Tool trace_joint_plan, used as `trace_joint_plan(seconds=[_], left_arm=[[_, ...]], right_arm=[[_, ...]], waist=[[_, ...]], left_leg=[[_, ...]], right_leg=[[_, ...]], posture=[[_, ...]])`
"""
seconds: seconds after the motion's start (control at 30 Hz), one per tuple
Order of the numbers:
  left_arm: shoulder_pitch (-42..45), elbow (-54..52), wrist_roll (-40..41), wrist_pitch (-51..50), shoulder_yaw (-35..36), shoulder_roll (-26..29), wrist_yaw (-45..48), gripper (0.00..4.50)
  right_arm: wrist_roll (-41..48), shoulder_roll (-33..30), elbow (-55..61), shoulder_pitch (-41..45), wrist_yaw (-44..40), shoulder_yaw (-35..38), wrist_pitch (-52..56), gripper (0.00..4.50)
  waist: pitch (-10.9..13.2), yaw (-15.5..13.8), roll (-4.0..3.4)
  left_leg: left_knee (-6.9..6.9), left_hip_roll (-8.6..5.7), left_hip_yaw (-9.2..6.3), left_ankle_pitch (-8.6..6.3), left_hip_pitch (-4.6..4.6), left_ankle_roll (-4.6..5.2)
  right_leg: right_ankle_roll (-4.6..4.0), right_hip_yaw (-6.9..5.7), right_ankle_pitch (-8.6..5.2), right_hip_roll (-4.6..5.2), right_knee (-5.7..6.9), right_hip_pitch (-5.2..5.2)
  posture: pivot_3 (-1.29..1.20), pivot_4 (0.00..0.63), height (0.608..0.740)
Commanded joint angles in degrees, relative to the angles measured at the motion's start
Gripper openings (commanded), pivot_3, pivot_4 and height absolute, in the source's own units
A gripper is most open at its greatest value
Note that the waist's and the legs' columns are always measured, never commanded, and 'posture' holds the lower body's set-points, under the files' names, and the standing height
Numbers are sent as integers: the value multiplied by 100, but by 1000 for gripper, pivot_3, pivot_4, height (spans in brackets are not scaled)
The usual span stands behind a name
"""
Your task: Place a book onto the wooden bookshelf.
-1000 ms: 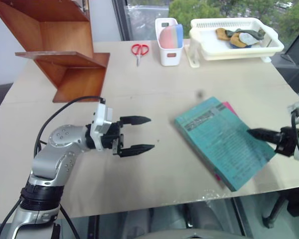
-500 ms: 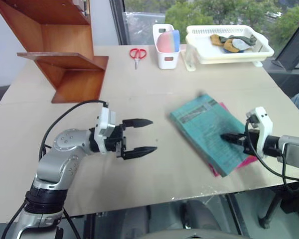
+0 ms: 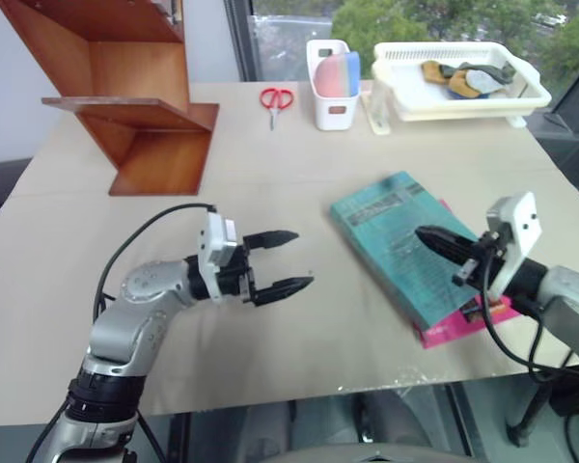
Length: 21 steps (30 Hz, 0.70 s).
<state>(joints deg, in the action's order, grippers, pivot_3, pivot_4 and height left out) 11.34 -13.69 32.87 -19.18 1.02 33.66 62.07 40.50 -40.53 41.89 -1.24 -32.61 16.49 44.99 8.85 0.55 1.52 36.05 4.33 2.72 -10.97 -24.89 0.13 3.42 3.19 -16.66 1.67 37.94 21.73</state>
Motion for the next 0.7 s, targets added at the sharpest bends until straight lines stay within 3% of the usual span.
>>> trace_joint_plan(seconds=[0.03,0.13,0.23,0.37,0.47,0.7], left_arm=[[99,198,-70,105,-98,-140,-9,4500],[258,404,-24,-26,-87,-191,0,4500],[430,684,12,-143,-136,-275,38,4500],[696,1104,161,-739,-323,-763,-235,4500],[1118,1519,280,-1579,-427,-1158,-597,4500],[1893,2358,886,-3320,-140,-1972,-1221,4500]], right_arm=[[-234,-473,489,-707,-648,335,-460,1909],[-130,-706,849,-1256,-856,909,-483,3387],[-21,-760,1063,-1734,-1037,1519,-445,4419],[-344,-531,1360,-2535,-1156,2175,-754,4419],[-30,-349,1718,-2796,-1112,2501,-792,4419],[-158,-291,1811,-3305,-703,2543,-1408,4419]], waist=[[2,-17,-3],[4,2,-7],[2,11,-5],[1,-25,-5],[2,-41,-2],[1,4,-1]], left_leg=[[-1,-8,1,-1,2,1],[1,-7,0,-1,3,2],[4,-6,-3,-1,8,2],[9,-9,-4,-1,7,3],[19,-9,-10,-1,3,3],[24,-10,-18,0,3,3]], right_leg=[[1,0,-1,9,2,0],[2,0,-1,8,5,-1],[3,-1,-1,5,6,-5],[4,-1,-1,7,5,-9],[6,-5,-1,5,7,-9],[7,-7,-1,2,12,-12]], posture=[[0,150,740],[0,150,740],[0,150,740],[0,150,740],[0,150,740],[0,150,740]])
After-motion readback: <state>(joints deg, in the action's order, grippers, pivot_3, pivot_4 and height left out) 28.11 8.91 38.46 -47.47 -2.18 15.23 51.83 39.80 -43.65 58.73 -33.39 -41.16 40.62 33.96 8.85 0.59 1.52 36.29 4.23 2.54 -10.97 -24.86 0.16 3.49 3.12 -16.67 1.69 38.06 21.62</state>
